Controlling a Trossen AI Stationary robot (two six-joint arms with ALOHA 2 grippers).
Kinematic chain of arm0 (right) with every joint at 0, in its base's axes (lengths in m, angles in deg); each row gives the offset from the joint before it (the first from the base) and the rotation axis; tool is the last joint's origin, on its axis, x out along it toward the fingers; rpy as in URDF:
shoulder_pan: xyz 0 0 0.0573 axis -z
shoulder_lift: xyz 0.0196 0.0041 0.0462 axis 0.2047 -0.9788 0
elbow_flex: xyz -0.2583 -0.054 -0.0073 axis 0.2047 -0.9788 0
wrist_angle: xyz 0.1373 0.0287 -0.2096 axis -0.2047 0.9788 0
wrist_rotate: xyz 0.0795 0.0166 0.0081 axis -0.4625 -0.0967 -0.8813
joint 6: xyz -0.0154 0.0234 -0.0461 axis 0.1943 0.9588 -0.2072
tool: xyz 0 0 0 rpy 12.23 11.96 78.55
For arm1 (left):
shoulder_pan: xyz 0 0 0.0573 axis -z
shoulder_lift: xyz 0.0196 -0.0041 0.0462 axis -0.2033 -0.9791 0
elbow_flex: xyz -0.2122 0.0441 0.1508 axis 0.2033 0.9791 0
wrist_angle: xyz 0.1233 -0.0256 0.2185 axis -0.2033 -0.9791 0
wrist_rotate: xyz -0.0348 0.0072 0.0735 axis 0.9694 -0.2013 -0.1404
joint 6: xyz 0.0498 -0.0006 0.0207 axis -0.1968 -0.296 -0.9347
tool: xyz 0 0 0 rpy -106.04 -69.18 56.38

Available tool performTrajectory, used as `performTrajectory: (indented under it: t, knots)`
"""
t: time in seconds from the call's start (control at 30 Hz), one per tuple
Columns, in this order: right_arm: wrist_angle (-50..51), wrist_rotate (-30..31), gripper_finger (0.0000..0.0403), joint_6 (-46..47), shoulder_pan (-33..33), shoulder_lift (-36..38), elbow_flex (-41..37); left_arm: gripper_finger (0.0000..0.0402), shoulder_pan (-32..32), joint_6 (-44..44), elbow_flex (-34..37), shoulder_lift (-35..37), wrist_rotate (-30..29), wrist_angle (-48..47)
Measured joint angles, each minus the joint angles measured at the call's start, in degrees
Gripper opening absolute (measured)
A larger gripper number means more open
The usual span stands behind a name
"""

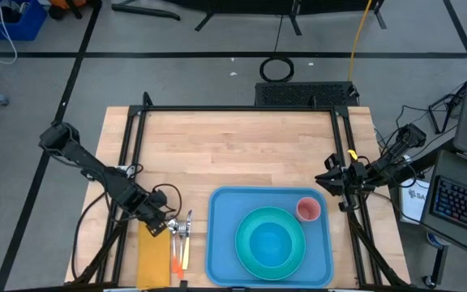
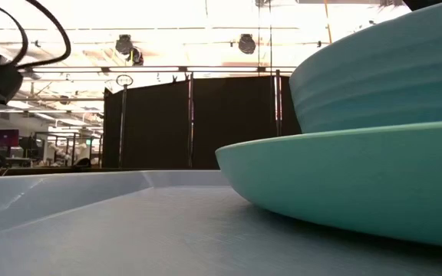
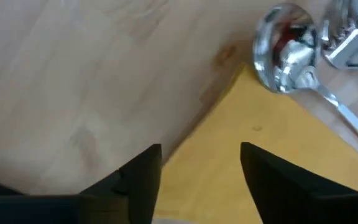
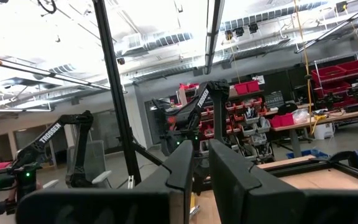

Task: Set up tray
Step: Put the yellow napkin on the blue serving tray to the left of the light blue plate

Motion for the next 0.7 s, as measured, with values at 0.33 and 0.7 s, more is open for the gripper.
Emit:
performTrajectory:
  t: [0.33, 0.7]
  knots:
    - [0.01, 0.01, 0.0043, 0.01, 0.01, 0.0, 0.0, 0.0239, -0.13, -4.43, 1.3, -0.32, -2.25, 1.82]
    - [0.59, 0.0, 0.0043, 0.01, 0.02, 0.02, 0.0, 0.0239, -0.13, -8.0, 1.34, -5.2, -3.22, 4.92]
